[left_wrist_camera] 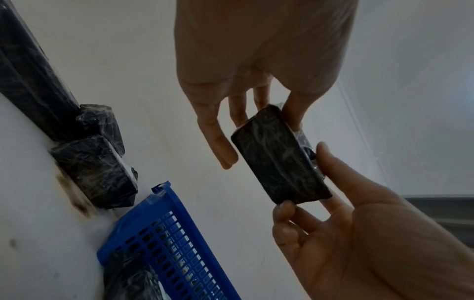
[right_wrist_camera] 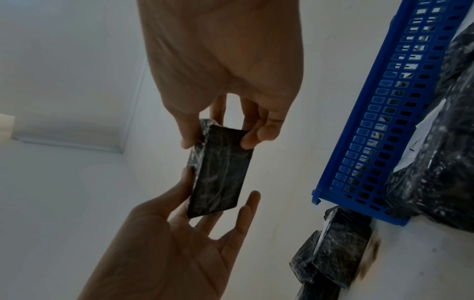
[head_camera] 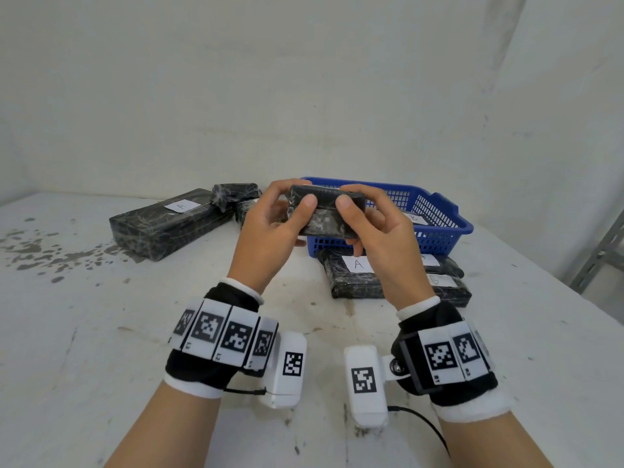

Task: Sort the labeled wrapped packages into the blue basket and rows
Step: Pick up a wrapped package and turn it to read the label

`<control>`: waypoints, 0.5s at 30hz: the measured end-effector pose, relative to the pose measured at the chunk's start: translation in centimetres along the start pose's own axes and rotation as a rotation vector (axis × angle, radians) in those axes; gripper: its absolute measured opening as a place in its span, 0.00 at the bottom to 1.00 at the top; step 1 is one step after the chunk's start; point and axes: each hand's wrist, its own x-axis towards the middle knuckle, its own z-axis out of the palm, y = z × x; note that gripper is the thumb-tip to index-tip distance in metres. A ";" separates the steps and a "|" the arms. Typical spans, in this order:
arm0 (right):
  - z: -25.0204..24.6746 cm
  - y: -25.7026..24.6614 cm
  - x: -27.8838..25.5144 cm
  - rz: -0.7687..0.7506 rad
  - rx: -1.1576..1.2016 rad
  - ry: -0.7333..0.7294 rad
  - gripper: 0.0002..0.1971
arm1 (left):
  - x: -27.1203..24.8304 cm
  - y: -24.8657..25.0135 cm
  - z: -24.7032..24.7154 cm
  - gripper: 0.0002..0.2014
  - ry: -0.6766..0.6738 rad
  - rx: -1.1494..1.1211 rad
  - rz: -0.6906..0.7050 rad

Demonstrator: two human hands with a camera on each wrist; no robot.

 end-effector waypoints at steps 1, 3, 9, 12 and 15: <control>0.0 0.0 0.0 -0.010 -0.001 -0.003 0.10 | -0.1 0.1 0.0 0.13 -0.005 0.028 -0.011; -0.1 -0.1 0.1 -0.021 -0.016 -0.010 0.09 | -0.2 0.3 0.1 0.17 -0.011 0.060 -0.030; 0.1 0.1 0.4 0.043 0.119 0.017 0.16 | 0.1 0.1 0.0 0.17 -0.031 -0.090 0.020; -0.1 0.0 0.5 0.035 0.141 0.011 0.16 | 0.2 -0.1 0.2 0.21 -0.017 -0.084 -0.020; -0.1 -0.2 0.4 0.033 0.173 0.017 0.15 | 0.3 -0.1 0.3 0.20 -0.023 -0.096 -0.028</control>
